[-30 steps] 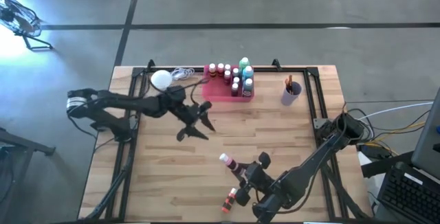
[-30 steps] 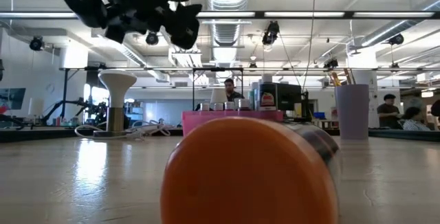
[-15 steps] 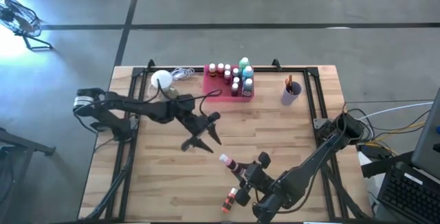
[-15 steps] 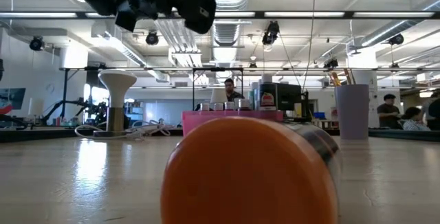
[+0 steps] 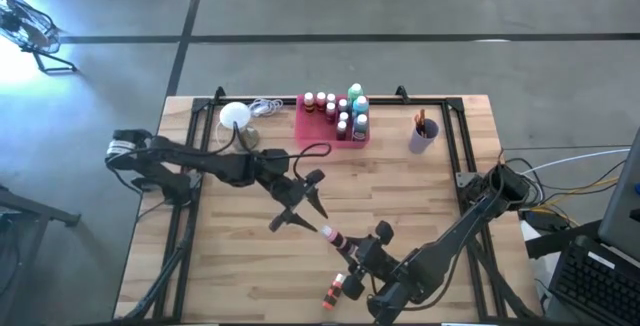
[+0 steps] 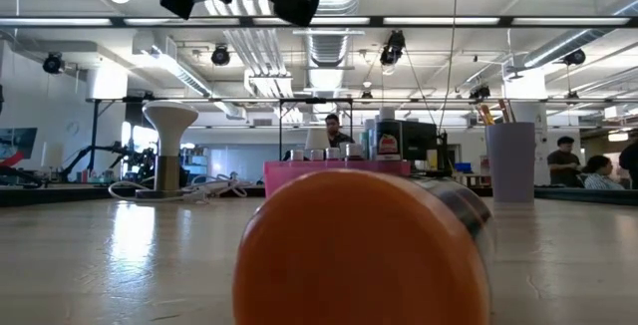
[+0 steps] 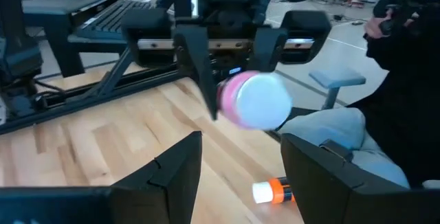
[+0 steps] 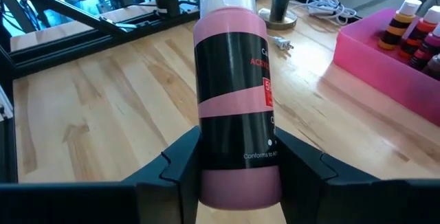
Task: Pick & Place Paint Supplies
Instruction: Put the light pink black paint bottle into the pink bin
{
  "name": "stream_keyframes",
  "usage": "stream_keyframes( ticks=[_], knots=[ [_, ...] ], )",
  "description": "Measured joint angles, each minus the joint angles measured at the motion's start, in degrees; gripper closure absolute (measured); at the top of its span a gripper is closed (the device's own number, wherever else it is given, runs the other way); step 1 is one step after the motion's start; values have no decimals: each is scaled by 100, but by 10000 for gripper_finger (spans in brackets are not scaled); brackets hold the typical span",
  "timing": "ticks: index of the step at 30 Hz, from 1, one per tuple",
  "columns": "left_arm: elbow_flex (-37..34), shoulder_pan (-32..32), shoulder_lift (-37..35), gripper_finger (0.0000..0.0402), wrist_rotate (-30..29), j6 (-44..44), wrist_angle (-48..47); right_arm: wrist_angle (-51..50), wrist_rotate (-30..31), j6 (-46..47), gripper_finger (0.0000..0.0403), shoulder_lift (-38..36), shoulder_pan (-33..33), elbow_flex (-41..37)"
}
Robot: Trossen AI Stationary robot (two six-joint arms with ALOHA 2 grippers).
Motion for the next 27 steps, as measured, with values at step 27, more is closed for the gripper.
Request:
stream_keyframes(
  ticks=[27],
  knots=[
    [185, -440, 58, 197, -589, 256, -16, 2, 3, -103, 259, -2, -63, -4]
  ],
)
